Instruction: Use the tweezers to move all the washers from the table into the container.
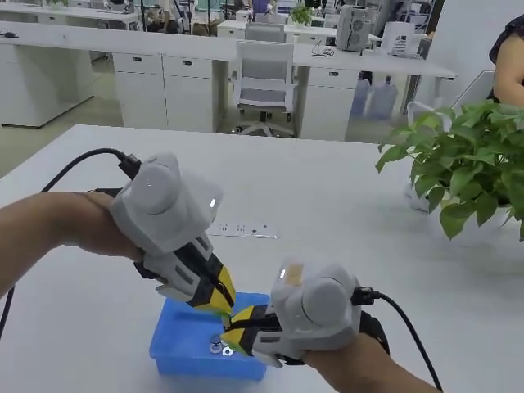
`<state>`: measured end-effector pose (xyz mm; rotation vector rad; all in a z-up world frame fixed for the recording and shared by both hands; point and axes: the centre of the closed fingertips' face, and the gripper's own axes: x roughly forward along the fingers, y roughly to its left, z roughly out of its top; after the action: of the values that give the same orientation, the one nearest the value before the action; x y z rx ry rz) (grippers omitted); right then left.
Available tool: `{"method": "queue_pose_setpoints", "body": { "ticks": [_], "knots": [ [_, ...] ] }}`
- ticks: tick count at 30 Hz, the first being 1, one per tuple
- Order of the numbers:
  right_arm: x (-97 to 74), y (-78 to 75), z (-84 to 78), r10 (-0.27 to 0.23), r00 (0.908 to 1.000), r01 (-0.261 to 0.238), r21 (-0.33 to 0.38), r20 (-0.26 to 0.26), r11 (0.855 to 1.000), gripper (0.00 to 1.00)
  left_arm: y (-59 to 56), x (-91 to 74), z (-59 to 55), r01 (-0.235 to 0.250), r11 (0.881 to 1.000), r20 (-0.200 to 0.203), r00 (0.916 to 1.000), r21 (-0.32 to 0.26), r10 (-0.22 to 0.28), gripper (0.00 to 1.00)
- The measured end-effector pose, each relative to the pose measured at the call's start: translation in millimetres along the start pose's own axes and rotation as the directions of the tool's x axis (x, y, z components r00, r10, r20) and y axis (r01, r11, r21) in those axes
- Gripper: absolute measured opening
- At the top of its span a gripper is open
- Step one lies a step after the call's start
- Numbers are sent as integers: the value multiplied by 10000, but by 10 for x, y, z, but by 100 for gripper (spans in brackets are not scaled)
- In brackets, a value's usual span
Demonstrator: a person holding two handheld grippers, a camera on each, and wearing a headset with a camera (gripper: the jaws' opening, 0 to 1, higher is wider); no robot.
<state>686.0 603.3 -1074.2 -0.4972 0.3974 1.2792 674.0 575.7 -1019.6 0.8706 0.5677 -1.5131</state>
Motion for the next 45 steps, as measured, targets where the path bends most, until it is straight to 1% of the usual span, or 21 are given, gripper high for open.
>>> {"method": "queue_pose_setpoints", "body": {
  "ticks": [5, 11, 15, 17, 19, 22, 23, 24, 28, 34, 36, 45],
  "knots": [
    [6, 33, 1, 39, 9999, -41, -108, -96, 9999, 6, -27, -9, -7, 4, 9999, -73, 10000, 130, -3, 8],
    [9, 56, -15, 100, 9998, -102, -101, -187, 9999, 6, -51, 3, -10, 45, 9999, -135, 9999, 126, -43, 8],
    [10, 61, -24, 104, 9997, -106, -107, -240, 9999, 6, -64, 6, -2, 60, 9999, -126, 9999, 156, -58, 8],
    [-1, 56, -23, 55, 9997, -58, -124, -249, 9999, 6, -62, 5, 10, 10, 9997, -62, 10000, 247, -8, 7],
    [-15, 56, -30, 59, 9996, -62, -133, -264, 9999, 6, -71, 2, 9, 10, 9998, -21, 10000, 219, -9, 7],
    [-25, 75, -34, 60, 9995, -70, -303, -321, 9995, 6, -84, 1, 6, -8, 9997, 48, 10000, 244, 7, 7],
    [-23, 91, -39, 91, 9994, -107, -485, -346, 9988, 6, -91, 2, 2, 3, 9997, 39, 10000, 246, -4, 7],
    [-21, 96, -44, 89, 9992, -113, -638, -380, 9979, 6, -103, 4, -9, 24, 9997, 7, 10000, 248, -24, 7],
    [-21, 139, -62, 170, 9987, -207, -784, -473, 9967, 6, -156, -3, -69, 57, 9998, -126, 9999, 196, -55, 7],
    [-19, 216, -92, 324, 9973, -390, -1018, -661, 9940, 5, -236, 10, -129, 18, 10000, -123, 9999, 35, -18, 7],
    [-18, 240, -108, 339, 9965, -424, -1123, -763, 9928, 5, -267, 22, -163, -15, 9999, -257, 9997, 113, 18, 7],
    [-40, 316, -167, 433, 9924, -591, -1375, -1153, 9887, 5, -358, 65, -206, -135, 9998, -264, 9996, 133, 139, 7]
  ]
}}
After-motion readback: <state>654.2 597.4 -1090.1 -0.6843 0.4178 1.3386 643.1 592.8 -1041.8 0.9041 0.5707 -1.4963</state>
